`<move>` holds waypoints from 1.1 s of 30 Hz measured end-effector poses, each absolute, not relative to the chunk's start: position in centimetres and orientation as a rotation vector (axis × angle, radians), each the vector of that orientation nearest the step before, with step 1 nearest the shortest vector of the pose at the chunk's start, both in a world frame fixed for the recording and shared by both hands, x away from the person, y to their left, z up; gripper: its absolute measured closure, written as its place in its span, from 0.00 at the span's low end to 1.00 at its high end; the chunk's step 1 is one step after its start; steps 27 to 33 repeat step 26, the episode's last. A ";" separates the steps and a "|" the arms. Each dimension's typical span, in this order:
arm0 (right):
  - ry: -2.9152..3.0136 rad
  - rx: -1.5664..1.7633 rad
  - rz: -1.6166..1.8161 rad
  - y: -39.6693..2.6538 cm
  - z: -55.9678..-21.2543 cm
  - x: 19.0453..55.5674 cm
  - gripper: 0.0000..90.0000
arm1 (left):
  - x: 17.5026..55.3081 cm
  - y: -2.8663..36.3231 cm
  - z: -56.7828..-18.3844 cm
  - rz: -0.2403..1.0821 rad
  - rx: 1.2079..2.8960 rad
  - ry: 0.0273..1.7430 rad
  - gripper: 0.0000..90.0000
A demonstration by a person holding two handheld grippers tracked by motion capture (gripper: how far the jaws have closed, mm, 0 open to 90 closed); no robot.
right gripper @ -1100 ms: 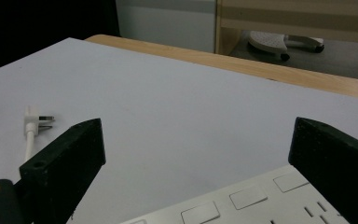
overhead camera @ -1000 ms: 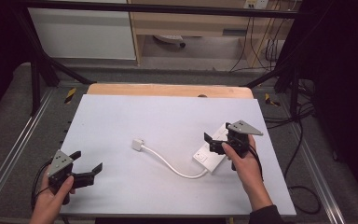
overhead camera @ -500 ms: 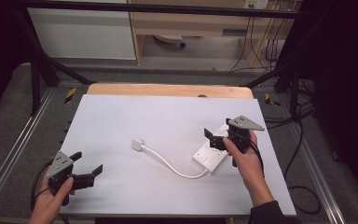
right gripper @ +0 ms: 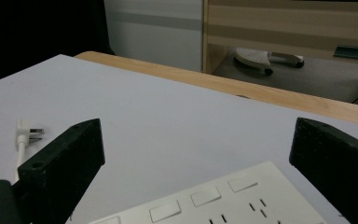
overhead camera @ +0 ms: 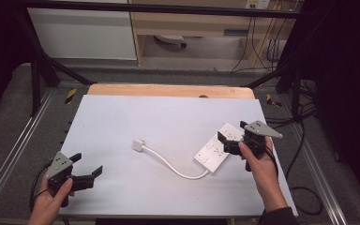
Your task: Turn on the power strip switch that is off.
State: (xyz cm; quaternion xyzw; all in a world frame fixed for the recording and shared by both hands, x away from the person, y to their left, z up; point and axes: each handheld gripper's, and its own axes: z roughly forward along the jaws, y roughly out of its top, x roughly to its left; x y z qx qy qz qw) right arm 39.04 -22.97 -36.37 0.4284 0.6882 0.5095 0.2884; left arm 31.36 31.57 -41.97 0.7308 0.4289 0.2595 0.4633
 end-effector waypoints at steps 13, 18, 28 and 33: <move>1.791 1.205 1.332 -27.4 -39.4 36.3 0.03 | 31.3 31.7 -42.0 0.636 1.804 1.054 0.06; 1.806 1.248 1.292 -29.0 -41.8 35.3 0.03 | 31.4 31.7 -42.0 0.634 1.809 1.053 0.06; 1.929 1.362 1.112 -29.6 -44.4 35.4 0.04 | 31.4 31.6 -42.1 0.631 1.823 1.055 0.06; 1.929 1.362 1.112 -29.6 -44.4 35.4 0.04 | 31.4 31.6 -42.1 0.631 1.823 1.055 0.06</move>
